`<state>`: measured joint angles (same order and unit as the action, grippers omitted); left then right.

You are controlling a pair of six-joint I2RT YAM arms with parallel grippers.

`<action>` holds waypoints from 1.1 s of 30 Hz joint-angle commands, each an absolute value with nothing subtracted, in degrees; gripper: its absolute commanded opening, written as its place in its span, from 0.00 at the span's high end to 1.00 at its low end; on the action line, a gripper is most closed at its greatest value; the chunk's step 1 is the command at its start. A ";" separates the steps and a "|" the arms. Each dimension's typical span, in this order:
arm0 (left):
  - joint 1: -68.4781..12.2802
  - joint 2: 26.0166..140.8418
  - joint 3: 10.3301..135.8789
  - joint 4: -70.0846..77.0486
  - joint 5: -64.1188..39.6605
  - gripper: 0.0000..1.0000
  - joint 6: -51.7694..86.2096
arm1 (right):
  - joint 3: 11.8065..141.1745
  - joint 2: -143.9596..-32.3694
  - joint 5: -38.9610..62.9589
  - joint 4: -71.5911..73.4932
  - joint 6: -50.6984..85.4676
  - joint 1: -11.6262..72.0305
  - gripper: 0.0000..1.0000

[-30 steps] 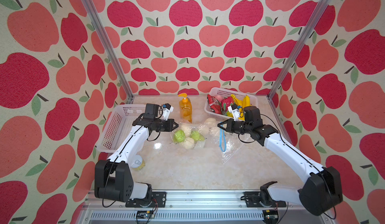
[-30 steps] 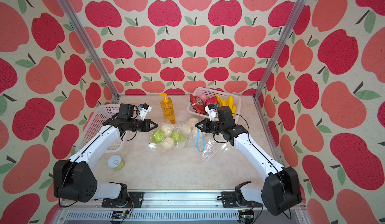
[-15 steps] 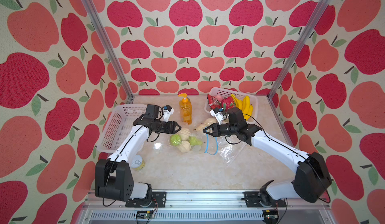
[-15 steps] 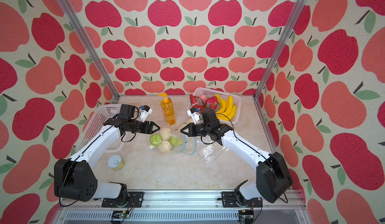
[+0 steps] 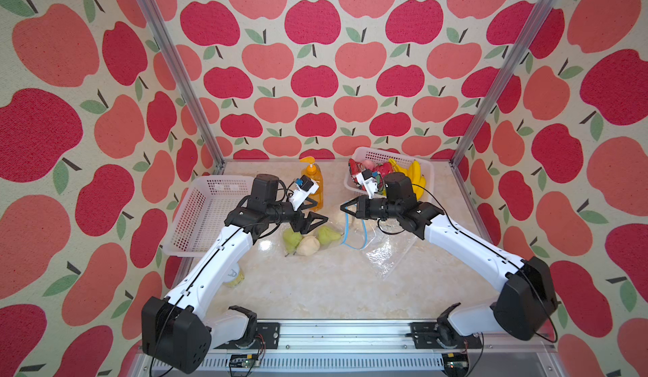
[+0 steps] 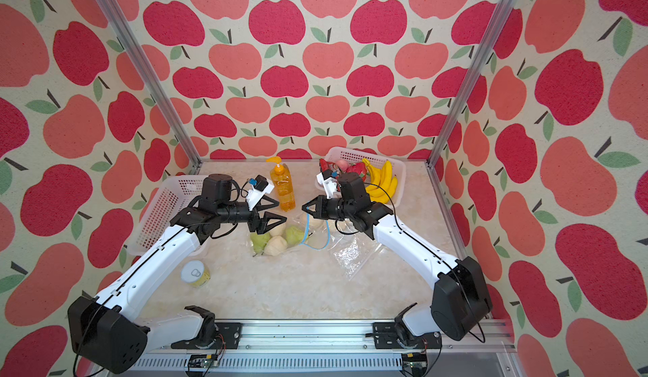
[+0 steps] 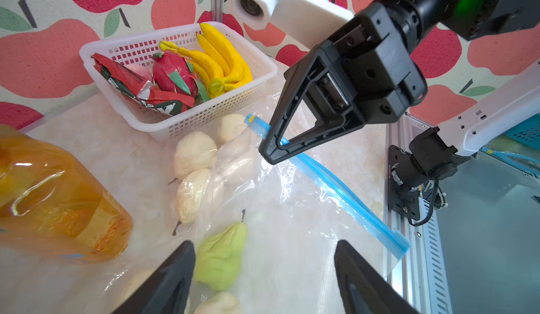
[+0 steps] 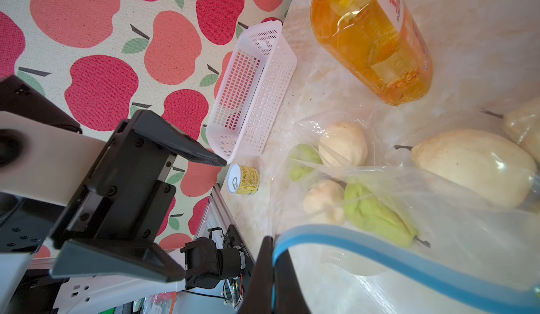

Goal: Open the zip-top bag and take out the pear
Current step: Adjust the zipper food storage bag at the center of the board.

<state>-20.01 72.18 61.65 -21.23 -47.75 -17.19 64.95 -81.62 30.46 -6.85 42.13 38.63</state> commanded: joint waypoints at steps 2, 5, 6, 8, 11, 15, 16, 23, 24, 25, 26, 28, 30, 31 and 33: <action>-20.36 76.07 62.03 -16.93 -50.35 0.22 -21.09 | 66.00 -80.73 33.55 -4.77 41.34 38.76 1.00; -21.16 76.99 61.62 -14.00 -51.85 0.23 -22.78 | 66.12 -81.16 36.02 -4.23 40.46 38.85 1.00; -21.79 77.16 61.52 -13.67 -51.63 0.23 -23.95 | 66.24 -81.25 36.72 -4.07 40.20 38.94 1.00; -22.96 77.72 61.69 -13.78 -50.99 0.23 -25.68 | 66.52 -81.66 37.80 -4.20 39.56 39.28 1.00; -23.80 78.97 62.05 -13.75 -50.71 0.24 -26.44 | 67.14 -82.47 39.02 -4.22 38.76 39.89 1.00; -25.41 80.23 61.99 -12.80 -49.59 0.28 -27.23 | 68.07 -83.30 40.02 -4.05 38.32 40.57 1.00; -25.66 80.33 61.59 -11.89 -48.75 0.34 -27.12 | 68.25 -83.38 40.31 -4.00 38.23 40.61 1.00; -24.70 80.05 60.24 -7.31 -46.07 1.00 -23.81 | 68.74 -78.43 27.92 -14.86 35.03 40.70 0.54; -24.61 79.47 59.60 -6.35 -46.19 1.00 -23.33 | 68.27 -76.73 24.60 -17.44 34.73 40.68 0.48; -24.68 78.83 59.02 -5.59 -46.44 1.00 -23.05 | 67.39 -74.82 21.93 -19.19 35.07 40.61 0.46; -24.68 78.40 58.70 -5.23 -46.48 1.00 -22.86 | 65.95 -72.79 19.63 -20.50 35.74 40.56 0.46; -24.78 77.81 58.36 -5.30 -46.50 1.00 -22.75 | 62.62 -69.00 16.19 -21.96 37.49 40.56 0.49; -24.79 77.52 58.36 -5.99 -46.49 1.00 -23.01 | 59.86 -66.63 14.94 -22.50 39.41 40.54 0.60; -24.87 77.43 58.36 -6.39 -46.63 1.00 -23.20 | 58.78 -66.08 15.19 -22.48 40.03 40.59 0.65; -24.85 77.52 58.29 -6.59 -46.92 1.00 -23.22 | 57.22 -65.98 15.93 -22.02 41.27 40.75 0.69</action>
